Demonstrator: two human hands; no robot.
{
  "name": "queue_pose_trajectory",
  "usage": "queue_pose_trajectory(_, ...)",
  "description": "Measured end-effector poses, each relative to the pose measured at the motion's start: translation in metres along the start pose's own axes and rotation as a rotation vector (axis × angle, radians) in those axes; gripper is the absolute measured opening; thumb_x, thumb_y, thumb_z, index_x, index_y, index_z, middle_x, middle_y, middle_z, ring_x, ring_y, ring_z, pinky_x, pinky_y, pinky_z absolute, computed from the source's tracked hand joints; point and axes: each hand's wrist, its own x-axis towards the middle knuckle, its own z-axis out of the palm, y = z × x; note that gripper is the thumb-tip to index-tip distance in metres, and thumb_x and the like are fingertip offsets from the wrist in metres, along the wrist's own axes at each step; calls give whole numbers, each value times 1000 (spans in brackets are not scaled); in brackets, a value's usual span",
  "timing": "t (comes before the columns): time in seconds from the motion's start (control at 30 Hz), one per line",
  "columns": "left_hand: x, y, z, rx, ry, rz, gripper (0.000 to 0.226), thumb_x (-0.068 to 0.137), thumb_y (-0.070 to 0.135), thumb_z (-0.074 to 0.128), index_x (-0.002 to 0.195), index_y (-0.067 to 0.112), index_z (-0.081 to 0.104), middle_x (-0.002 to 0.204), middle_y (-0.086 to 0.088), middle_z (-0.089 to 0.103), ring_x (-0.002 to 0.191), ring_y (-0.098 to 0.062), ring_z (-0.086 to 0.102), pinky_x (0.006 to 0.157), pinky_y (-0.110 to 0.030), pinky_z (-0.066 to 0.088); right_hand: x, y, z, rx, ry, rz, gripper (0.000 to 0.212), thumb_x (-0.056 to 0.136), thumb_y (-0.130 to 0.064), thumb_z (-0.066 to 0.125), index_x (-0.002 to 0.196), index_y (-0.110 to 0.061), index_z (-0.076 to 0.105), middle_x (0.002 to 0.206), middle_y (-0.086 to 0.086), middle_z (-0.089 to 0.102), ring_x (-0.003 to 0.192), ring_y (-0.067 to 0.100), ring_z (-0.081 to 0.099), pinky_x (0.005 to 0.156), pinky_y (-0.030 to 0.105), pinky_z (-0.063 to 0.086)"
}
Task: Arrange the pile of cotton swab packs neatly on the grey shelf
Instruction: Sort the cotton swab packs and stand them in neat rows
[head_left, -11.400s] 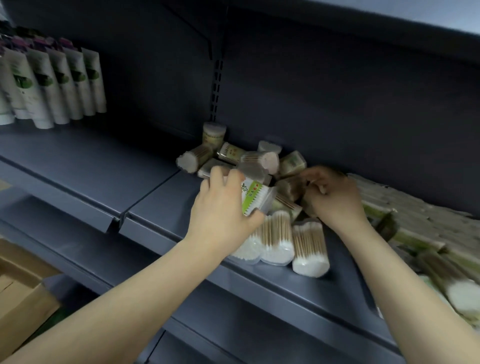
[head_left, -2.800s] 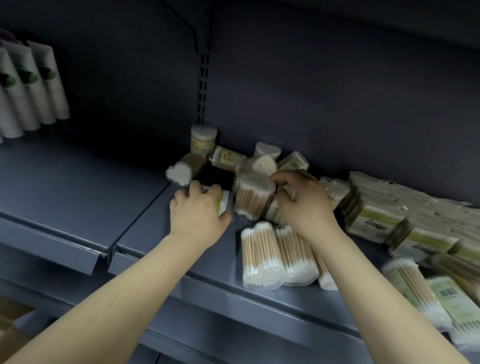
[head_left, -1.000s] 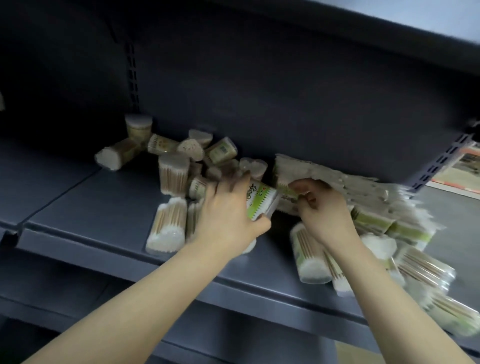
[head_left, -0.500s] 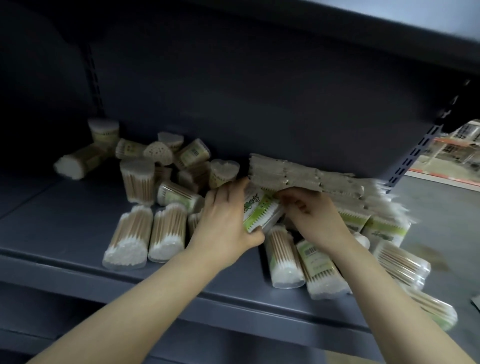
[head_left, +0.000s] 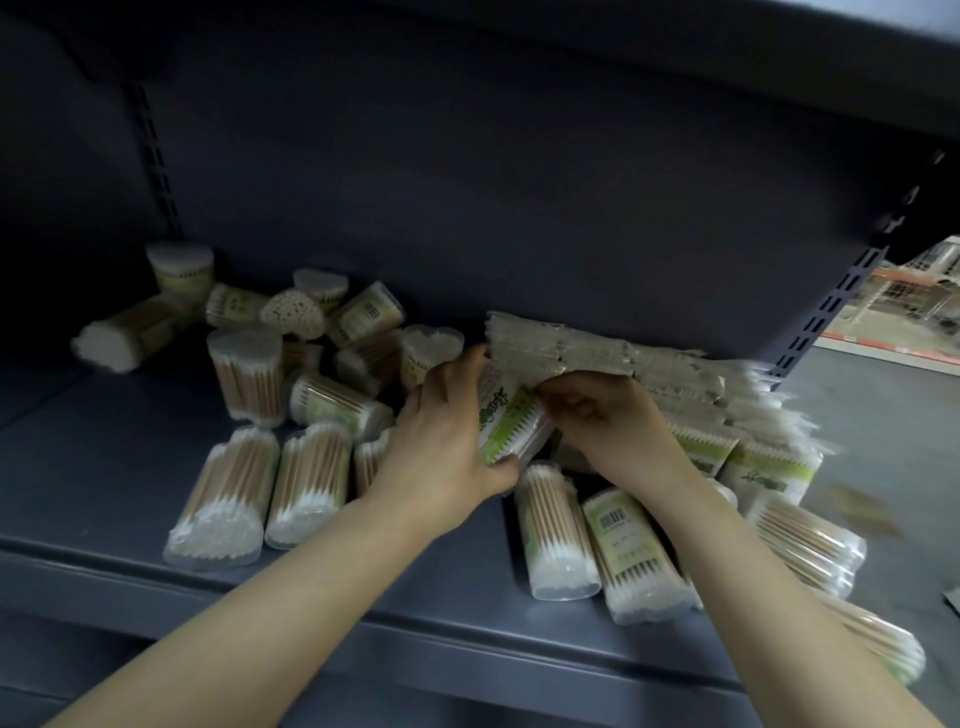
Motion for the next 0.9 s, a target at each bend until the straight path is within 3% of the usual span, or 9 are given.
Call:
queue_pose_trajectory(0.13,4,4,-2,-80,-46,-45,106,76,39,71,148,23,-6,149,-4,25,133,-24,23,106,-32,24,4,-2,-2,3,28,-20,23,85,-8,57,102,-17,69,92,-6,66,84,7,61,71,6,43)
queue_pose_trajectory(0.27,8,5,-3,-72,-29,-37,97,83,37,64,148,19,-6,150,-5,24,134,-21,24,112,-37,21,7,-4,-3,-3,37,-36,24,86,-6,55,103,-15,69,92,-9,64,84,6,59,70,6,42)
queue_pose_trajectory(0.53,17,-8,-7,-76,55,-69,57,94,25,50,145,20,25,137,-12,42,118,-26,46,93,-31,39,15,-6,0,35,74,-55,22,88,-10,55,103,-19,68,92,-10,64,90,7,62,82,21,48)
queue_pose_trajectory(0.7,17,-8,-8,-50,52,-96,43,96,23,45,138,18,38,132,-12,38,106,-28,52,85,-30,40,19,-9,4,47,68,-96,24,90,-9,53,108,-19,65,93,-9,63,92,8,61,84,20,47)
queue_pose_trajectory(0.83,16,-10,-7,-50,61,-122,35,96,19,43,131,15,43,127,-12,41,102,-29,52,80,-32,41,20,-7,5,50,25,-78,29,91,-13,52,117,-22,59,96,-6,61,91,6,59,77,8,43)
queue_pose_trajectory(0.9,17,-12,-7,-68,83,-118,34,96,18,43,130,16,45,125,-13,45,100,-29,54,79,-32,42,19,-5,5,44,4,-62,32,90,-14,53,121,-22,56,98,-6,60,91,6,59,77,12,42)
